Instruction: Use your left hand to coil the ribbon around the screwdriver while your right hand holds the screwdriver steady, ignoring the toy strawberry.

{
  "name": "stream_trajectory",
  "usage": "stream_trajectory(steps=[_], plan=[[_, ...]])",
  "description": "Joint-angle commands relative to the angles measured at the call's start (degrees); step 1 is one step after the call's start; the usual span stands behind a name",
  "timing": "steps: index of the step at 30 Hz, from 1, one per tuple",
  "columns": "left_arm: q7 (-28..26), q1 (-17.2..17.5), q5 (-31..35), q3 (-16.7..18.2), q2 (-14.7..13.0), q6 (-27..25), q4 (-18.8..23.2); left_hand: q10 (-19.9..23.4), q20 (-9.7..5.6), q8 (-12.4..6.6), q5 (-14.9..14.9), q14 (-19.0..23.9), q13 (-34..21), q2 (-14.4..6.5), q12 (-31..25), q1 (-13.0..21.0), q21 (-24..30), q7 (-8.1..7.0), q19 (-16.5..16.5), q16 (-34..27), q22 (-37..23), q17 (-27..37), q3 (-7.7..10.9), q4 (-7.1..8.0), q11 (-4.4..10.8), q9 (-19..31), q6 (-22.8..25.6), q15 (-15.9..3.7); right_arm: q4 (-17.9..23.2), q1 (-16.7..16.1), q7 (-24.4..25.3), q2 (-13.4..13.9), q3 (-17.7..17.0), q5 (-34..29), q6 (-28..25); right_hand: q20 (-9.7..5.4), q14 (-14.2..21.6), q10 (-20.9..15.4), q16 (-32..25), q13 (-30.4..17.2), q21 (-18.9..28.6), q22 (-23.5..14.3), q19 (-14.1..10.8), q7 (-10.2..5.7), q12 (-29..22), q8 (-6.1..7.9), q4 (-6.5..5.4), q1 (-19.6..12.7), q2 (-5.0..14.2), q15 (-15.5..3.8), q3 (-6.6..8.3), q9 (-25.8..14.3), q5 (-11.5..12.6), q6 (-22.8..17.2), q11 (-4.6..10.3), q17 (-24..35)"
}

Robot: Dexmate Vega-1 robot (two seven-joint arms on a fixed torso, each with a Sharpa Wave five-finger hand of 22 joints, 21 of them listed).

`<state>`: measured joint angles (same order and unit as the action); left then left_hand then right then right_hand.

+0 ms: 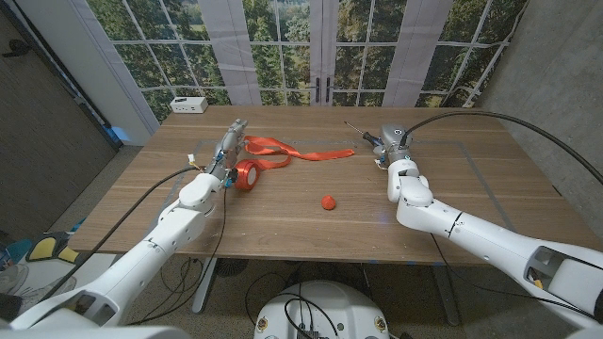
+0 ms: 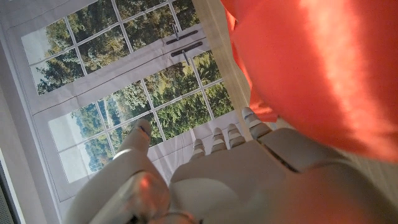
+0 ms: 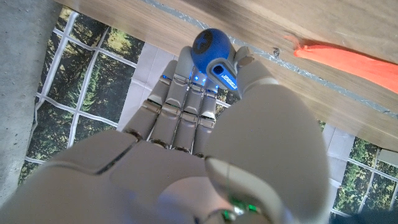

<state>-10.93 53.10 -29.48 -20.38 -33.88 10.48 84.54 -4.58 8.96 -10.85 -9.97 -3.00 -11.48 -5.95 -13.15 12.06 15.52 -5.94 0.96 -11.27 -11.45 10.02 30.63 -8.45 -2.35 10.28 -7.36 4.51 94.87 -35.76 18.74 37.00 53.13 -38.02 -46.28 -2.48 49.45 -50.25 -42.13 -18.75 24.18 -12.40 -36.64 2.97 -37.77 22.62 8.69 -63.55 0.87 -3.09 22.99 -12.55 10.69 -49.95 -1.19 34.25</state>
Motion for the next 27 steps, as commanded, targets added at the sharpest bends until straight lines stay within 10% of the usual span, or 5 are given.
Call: stream_trajectory(steps=[1,27], plan=[[-17.0,6.6,10.9,0.9,-5.3,-13.1,16.4,-0.3,0.72,-0.09,-0.2,0.4,-0.2,1.1,-0.2,1.4,-0.5,-0.60,1.0,-0.1,-0.1,0.3,0.05,-1.05,0.37,0.1,-0.6,0.13,3.6,-3.6,1.6,0.8,-2.5,-1.0,0.9,0.27,3.5,-4.0,0.3,-3.9,0.4,-0.1,0.3,-5.72,-0.6,2.15,-0.15,-6.0,6.62,-9.16,-0.02,-1.4,0.8,-5.9,3.89,0.2],[-32.6,11.8,20.3,0.2,-3.3,-45.9,34.6,3.7,2.24,-2.08,-0.2,4.5,-1.2,5.3,-2.0,10.8,0.7,3.61,-3.5,-0.9,-0.2,0.7,0.87,-2.20,-0.33,0.5,0.6,1.19,10.8,-10.0,5.5,3.7,-6.3,-5.7,3.7,0.27,4.3,-4.1,1.4,-4.4,1.3,-0.1,0.7,-5.74,-1.2,2.46,-0.23,-6.2,6.65,-9.10,-0.60,-1.4,1.2,-6.0,4.11,1.0]])
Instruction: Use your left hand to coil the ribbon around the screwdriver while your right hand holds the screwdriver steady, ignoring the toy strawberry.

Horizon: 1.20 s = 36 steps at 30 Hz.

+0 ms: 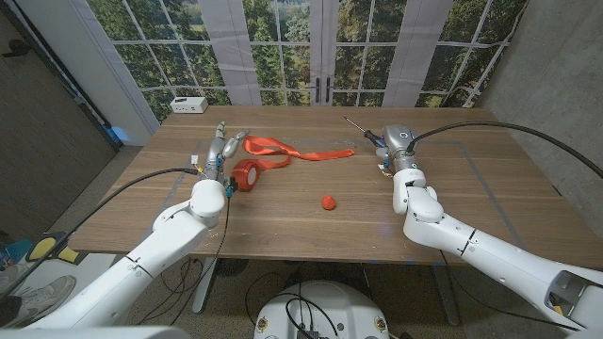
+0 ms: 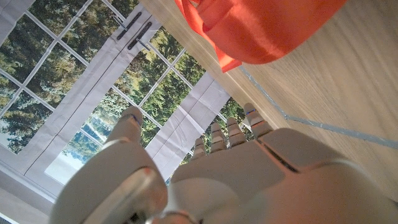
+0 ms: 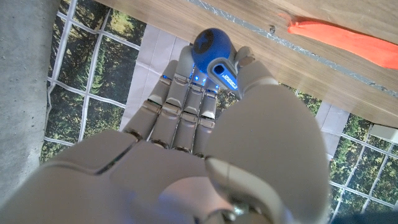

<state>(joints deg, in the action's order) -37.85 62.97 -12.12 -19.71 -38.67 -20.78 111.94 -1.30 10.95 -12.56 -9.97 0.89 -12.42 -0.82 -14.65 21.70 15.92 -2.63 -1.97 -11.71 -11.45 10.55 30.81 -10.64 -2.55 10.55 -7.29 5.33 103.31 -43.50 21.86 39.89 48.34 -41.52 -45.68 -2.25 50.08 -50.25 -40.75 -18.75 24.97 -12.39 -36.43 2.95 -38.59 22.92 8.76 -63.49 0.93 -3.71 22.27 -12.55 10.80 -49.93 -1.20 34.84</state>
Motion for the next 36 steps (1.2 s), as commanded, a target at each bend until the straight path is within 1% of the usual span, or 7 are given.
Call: stream_trajectory(steps=[1,5,19,29,31,34,36], plan=[[-5.1,1.9,3.0,-0.6,0.9,-16.0,7.9,0.5,0.22,-0.41,-0.2,0.8,-0.3,0.3,-0.5,1.5,0.4,0.41,-0.8,-0.5,-0.2,0.1,0.72,-0.02,-0.21,0.2,0.6,0.33,2.4,-2.4,2.5,0.9,-1.7,-2.4,3.4,0.03,3.6,-4.1,0.1,-4.4,0.6,-0.1,0.4,-5.73,-0.4,2.18,-0.33,-6.2,6.64,-8.49,0.12,-1.4,1.1,-6.1,4.06,0.4],[-4.2,1.3,2.2,-0.7,0.7,-21.3,9.7,0.5,0.25,-0.52,-0.2,1.1,-0.3,0.4,-0.5,2.1,0.5,0.79,-1.0,-0.5,-0.2,0.1,0.79,-0.01,-0.20,0.2,0.9,0.40,3.2,-3.3,3.0,1.1,-2.4,-3.1,4.4,0.06,3.7,-4.1,0.3,-4.3,0.7,-0.1,0.4,-5.77,-0.4,2.23,-0.28,-6.3,6.60,-8.61,0.06,-1.4,1.2,-6.1,4.09,0.5],[-0.9,-1.6,3.1,-4.5,-1.8,-28.6,11.8,-1.1,0.37,0.00,-0.7,0.9,-0.8,3.6,0.1,5.6,0.5,2.77,-2.0,0.0,-0.2,0.3,-0.07,0.12,-1.34,0.3,0.1,1.05,5.4,-6.9,4.1,1.7,-5.1,-4.8,5.3,0.00,4.0,-4.3,0.9,-4.3,1.1,-0.1,0.6,-5.81,-0.5,2.33,-0.25,-6.5,6.56,-8.65,-0.17,-1.3,1.3,-6.1,4.01,0.8],[1.0,-5.6,3.6,-7.8,-1.9,-37.7,12.3,-1.9,-1.20,-0.14,-1.0,1.2,-1.1,3.4,0.4,9.5,1.2,4.49,-4.2,0.0,-0.2,0.3,0.49,0.21,-2.27,0.4,0.2,0.94,5.4,-8.3,4.2,1.5,-6.6,-4.3,6.2,-0.03,4.2,-4.2,1.4,-4.2,1.5,-0.1,0.8,-5.81,-0.4,2.43,-0.21,-6.7,6.54,-8.72,-0.30,-1.3,1.4,-6.1,3.99,1.0],[2.8,-7.6,2.8,-8.9,-2.2,-41.4,12.6,-2.2,-3.57,-0.77,-0.9,1.5,-1.2,3.8,0.4,11.6,1.7,6.36,-5.6,0.0,-0.2,0.3,0.40,0.30,-2.77,0.5,1.8,0.24,5.3,-8.5,4.4,1.4,-6.8,-4.3,6.2,-0.02,4.2,-4.2,1.4,-4.2,1.5,-0.1,0.9,-5.85,-0.4,2.44,-0.21,-6.7,6.54,-8.70,-0.32,-1.3,1.4,-6.1,3.94,1.1],[2.9,-9.4,3.3,-10.8,-2.2,-44.4,12.6,-1.9,-4.51,-1.42,-0.7,2.5,-1.4,4.0,0.3,13.5,2.2,9.78,-7.3,-0.2,-0.2,0.2,0.12,0.69,-3.14,0.6,4.1,-0.49,5.2,-8.7,4.6,1.3,-7.1,-4.1,6.5,-0.02,4.3,-4.2,1.5,-4.3,1.6,-0.1,0.9,-5.79,-0.5,2.45,-0.29,-6.6,6.58,-8.61,-0.40,-1.3,1.4,-6.1,4.24,1.2],[3.8,-10.4,3.0,-11.5,-2.3,-45.7,12.4,-1.8,-5.18,-1.57,-0.7,2.8,-1.4,3.9,0.2,13.9,2.4,10.58,-8.0,-0.2,-0.2,0.2,0.02,0.79,-3.26,0.6,4.8,-0.86,4.9,-8.9,5.4,1.2,-7.4,-4.1,6.9,-0.02,4.3,-4.2,1.6,-4.2,1.7,0.0,0.9,-5.81,-0.4,2.46,-0.23,-6.7,6.56,-8.68,-0.43,-1.3,1.4,-6.1,4.16,1.3]])
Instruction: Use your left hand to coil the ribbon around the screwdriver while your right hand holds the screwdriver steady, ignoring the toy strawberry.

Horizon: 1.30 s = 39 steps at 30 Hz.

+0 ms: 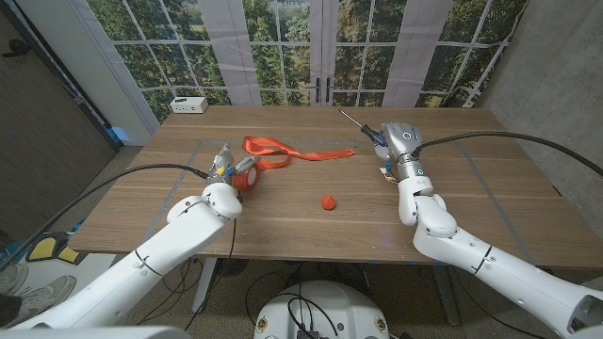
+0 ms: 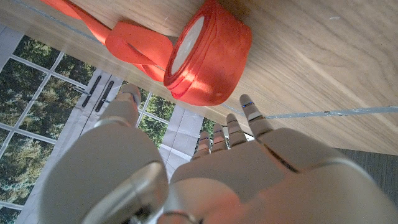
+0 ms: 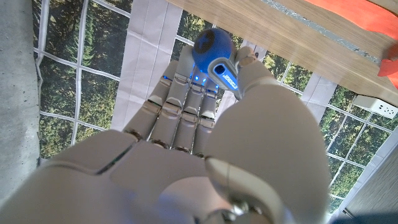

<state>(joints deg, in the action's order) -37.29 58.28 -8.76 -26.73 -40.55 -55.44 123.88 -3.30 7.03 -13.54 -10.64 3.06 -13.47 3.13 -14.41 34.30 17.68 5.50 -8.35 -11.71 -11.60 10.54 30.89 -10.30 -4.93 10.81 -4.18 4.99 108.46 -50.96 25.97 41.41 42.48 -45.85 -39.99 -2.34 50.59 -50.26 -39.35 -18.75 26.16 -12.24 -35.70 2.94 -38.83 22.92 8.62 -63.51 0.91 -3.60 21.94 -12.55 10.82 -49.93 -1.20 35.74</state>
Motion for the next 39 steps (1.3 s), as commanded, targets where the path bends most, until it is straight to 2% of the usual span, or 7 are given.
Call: stream_trajectory(steps=[1,10,14,17,24,27,39], plan=[[5.0,-7.0,-0.7,-5.5,-1.6,-11.4,0.5,0.1,-1.54,-0.57,0.0,0.7,-0.3,0.0,0.0,1.5,0.7,2.70,-1.8,-0.2,0.0,0.2,-0.09,0.47,-0.87,0.3,1.7,-0.56,-0.1,-1.5,1.2,-0.3,-1.6,0.4,1.2,0.06,3.8,-4.2,0.3,-4.3,0.5,-0.2,0.2,-5.81,-0.2,2.46,-0.10,-6.7,6.60,-8.76,-0.12,-1.3,1.4,-6.1,4.14,0.4],[5.7,-10.8,-0.5,-9.0,-0.7,-17.5,0.7,0.7,-3.21,-0.42,0.1,1.6,-0.4,-0.4,-0.2,3.2,1.2,3.19,-3.4,-0.3,0.1,0.2,-0.20,0.49,-0.37,0.4,2.1,-1.82,0.0,-2.7,2.1,0.0,-2.8,1.4,1.7,0.04,4.1,-4.3,0.6,-4.3,0.9,-0.2,0.3,-5.87,-0.3,2.54,-0.15,-6.7,6.62,-8.77,-0.32,-1.2,1.4,-6.1,4.16,0.7],[6.6,-13.7,-1.2,-11.0,0.1,-24.0,0.7,2.2,-0.16,0.22,0.2,3.0,-0.6,-0.7,-0.9,4.8,1.6,2.78,-4.6,-0.5,-0.1,0.2,-0.48,0.60,-0.11,0.4,1.4,-1.78,0.0,-2.8,2.0,0.1,-3.1,1.7,1.8,0.05,4.1,-4.3,0.8,-4.2,1.0,-0.2,0.4,-5.84,-0.2,2.57,-0.20,-6.7,6.61,-8.69,-0.45,-1.2,1.5,-6.1,4.07,0.9],[2.7,-14.5,-3.3,-12.4,-0.3,-24.5,1.0,3.6,0.89,0.53,0.3,4.4,-0.7,-1.1,-1.6,5.6,2.5,2.72,-6.1,-0.8,-0.5,0.2,-0.77,0.77,0.04,0.4,1.1,-1.67,-0.1,-2.9,2.2,0.1,-3.1,1.7,1.8,0.07,4.1,-4.3,0.9,-4.3,1.1,-0.1,0.4,-5.82,-0.3,2.60,-0.14,-6.8,6.58,-8.77,-0.47,-1.2,1.5,-6.2,4.10,0.9],[-22.4,-19.0,-33.2,-13.7,-3.0,-24.5,-1.3,5.8,3.01,0.29,0.5,6.4,-0.9,-1.6,-2.7,6.6,3.9,3.93,-8.2,-1.1,-1.4,0.3,-1.29,0.97,-1.07,0.5,2.5,-0.84,0.2,-3.0,1.7,0.4,-3.4,2.2,2.3,0.04,4.3,-4.3,1.2,-4.2,1.4,-0.1,0.5,-5.91,-0.2,2.61,-0.16,-6.9,6.57,-8.74,-0.59,-1.1,1.5,-6.1,4.06,1.1],[-26.7,-17.8,-35.5,-12.2,-1.7,-24.5,-2.1,8.2,3.21,0.00,0.7,9.3,-1.1,-2.3,-3.7,7.4,5.3,4.04,-9.8,-1.8,-2.1,0.3,-1.74,1.13,-1.57,0.6,4.2,-1.27,0.1,-2.9,1.6,0.4,-3.3,2.2,2.4,0.04,4.3,-4.3,1.3,-4.2,1.5,-0.1,0.6,-5.90,-0.2,2.62,-0.20,-6.9,6.61,-8.70,-0.66,-1.1,1.5,-6.1,4.00,1.2],[-14.6,-16.7,-26.9,-11.6,-2.0,-21.1,-2.8,19.5,-0.09,-3.37,-0.2,19.6,-0.4,-5.5,-6.0,13.7,11.7,2.48,-18.1,-3.5,-3.8,-0.1,-3.13,0.86,-0.31,0.7,18.2,-2.81,-0.2,-2.6,1.2,0.2,-3.3,2.3,2.3,0.03,4.4,-4.2,1.7,-4.3,1.8,-0.1,0.7,-5.90,-0.2,2.64,-0.29,-6.9,6.70,-8.68,-0.85,-1.1,1.6,-6.0,4.12,1.6]])
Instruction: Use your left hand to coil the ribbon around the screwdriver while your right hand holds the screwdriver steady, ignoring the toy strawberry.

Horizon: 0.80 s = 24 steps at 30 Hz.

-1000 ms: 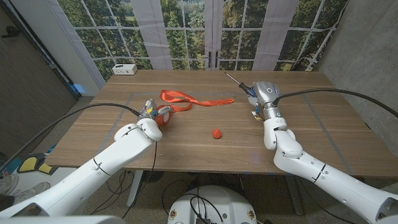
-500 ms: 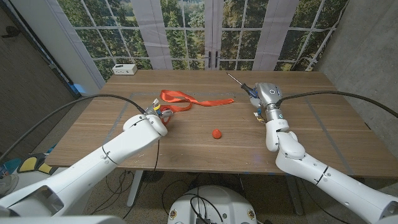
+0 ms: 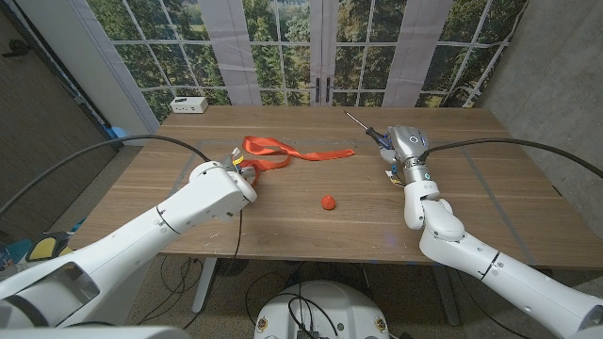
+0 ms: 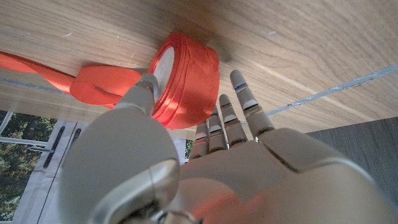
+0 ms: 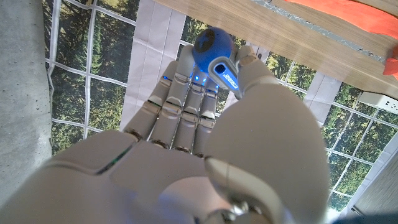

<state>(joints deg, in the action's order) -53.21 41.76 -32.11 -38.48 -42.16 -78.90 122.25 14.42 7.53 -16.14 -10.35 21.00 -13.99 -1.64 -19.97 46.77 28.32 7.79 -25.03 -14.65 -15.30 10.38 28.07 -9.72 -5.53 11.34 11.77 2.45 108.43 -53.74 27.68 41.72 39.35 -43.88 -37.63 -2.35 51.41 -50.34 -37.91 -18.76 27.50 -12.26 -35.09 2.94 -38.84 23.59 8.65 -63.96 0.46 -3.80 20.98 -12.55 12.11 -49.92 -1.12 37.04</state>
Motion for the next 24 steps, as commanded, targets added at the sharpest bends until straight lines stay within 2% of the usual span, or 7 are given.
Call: stream_trajectory(steps=[1,10,13,15,18,21,24], plan=[[2.6,-0.2,-2.3,-0.5,-1.0,3.8,-1.1,2.0,-0.58,-0.75,-0.6,1.8,0.1,-1.5,-0.5,1.5,1.1,0.24,-1.4,-0.6,-0.1,0.1,-0.15,0.48,0.38,0.2,2.4,-0.18,-0.2,0.1,-0.4,-0.3,-0.2,0.3,-0.2,0.07,3.5,-4.2,0.3,-4.2,0.6,-0.1,0.1,-5.88,-0.2,2.00,-0.28,-6.5,7.13,-8.52,0.10,-1.1,0.3,-6.0,3.98,0.3],[3.6,2.2,4.7,2.4,3.7,4.3,-2.5,5.7,-0.10,-1.25,-1.3,5.5,0.5,-9.0,-0.9,2.8,2.7,0.32,-1.9,-1.1,-0.3,0.3,3.04,2.04,1.04,0.1,6.5,-1.27,0.2,-0.5,-0.6,-0.1,-0.6,0.9,-1.2,0.05,3.7,-4.1,0.5,-4.2,0.8,0.0,0.2,-5.92,-0.2,2.03,-0.28,-6.5,7.17,-8.56,-0.02,-1.1,0.3,-6.0,4.08,0.5],[0.8,3.0,8.5,2.8,6.8,2.6,-3.7,10.7,-1.22,-1.96,-1.2,10.6,0.7,-9.5,-1.9,3.3,5.4,-0.85,-5.2,-1.8,-0.6,0.1,5.35,2.38,2.63,0.1,10.7,-3.02,0.3,-0.4,-0.6,0.2,-0.4,0.6,-1.4,0.04,3.7,-4.1,0.7,-4.2,0.9,0.0,0.2,-5.96,-0.1,2.03,-0.30,-6.5,7.19,-8.53,-0.08,-1.0,0.3,-6.0,4.11,0.6],[1.1,2.7,10.1,2.4,7.2,1.6,-3.9,16.3,-2.27,-3.23,-1.1,16.1,0.9,-9.7,-3.1,4.4,8.1,-2.11,-7.6,-2.8,-1.1,0.1,8.17,2.63,4.42,0.2,16.4,-4.98,0.4,-0.4,-0.6,0.1,-0.5,0.7,-1.4,0.04,3.8,-4.1,0.8,-4.2,1.0,0.0,0.3,-5.90,-0.1,2.07,-0.30,-6.6,7.20,-8.56,-0.11,-1.1,0.3,-6.0,4.14,0.7],[1.5,2.4,12.6,1.7,7.8,0.4,-4.4,23.3,-4.44,-4.88,-1.0,23.4,0.6,-9.7,-4.9,5.5,11.9,-3.13,-10.8,-4.4,-1.7,0.3,10.76,2.56,6.65,0.4,23.6,-7.66,0.2,0.0,-0.6,-0.1,-0.2,0.3,-1.6,0.02,3.8,-4.1,0.8,-4.2,1.1,0.0,0.3,-5.96,-0.1,2.07,-0.30,-6.6,7.21,-8.56,-0.17,-1.1,0.3,-5.9,4.07,0.8],[0.9,3.1,15.3,2.0,8.9,0.1,-4.6,29.7,-5.07,-6.59,-0.7,29.3,-0.4,-10.0,-7.1,6.8,14.7,-3.93,-12.4,-7.0,-2.3,1.5,11.38,2.43,8.27,0.7,29.6,-9.14,0.0,0.3,-0.8,-0.2,0.1,0.3,-1.4,0.01,3.8,-4.1,1.0,-4.3,1.2,0.0,0.4,-5.94,-0.1,2.11,-0.31,-6.6,7.24,-8.57,-0.21,-1.1,0.3,-6.0,4.12,0.9],[1.1,3.8,17.4,2.5,9.5,0.1,-4.4,37.2,-5.33,-6.22,-0.1,34.5,-2.8,-10.2,-11.4,9.0,18.1,-3.92,-11.9,-11.1,-3.2,5.1,10.66,2.31,10.35,1.2,31.9,-10.53,-0.3,0.9,-1.4,-0.4,0.4,0.1,-1.5,0.03,3.9,-4.1,1.0,-4.3,1.3,0.0,0.4,-5.90,-0.2,2.09,-0.29,-6.7,7.20,-8.57,-0.26,-1.0,0.3,-5.9,3.98,1.0]])
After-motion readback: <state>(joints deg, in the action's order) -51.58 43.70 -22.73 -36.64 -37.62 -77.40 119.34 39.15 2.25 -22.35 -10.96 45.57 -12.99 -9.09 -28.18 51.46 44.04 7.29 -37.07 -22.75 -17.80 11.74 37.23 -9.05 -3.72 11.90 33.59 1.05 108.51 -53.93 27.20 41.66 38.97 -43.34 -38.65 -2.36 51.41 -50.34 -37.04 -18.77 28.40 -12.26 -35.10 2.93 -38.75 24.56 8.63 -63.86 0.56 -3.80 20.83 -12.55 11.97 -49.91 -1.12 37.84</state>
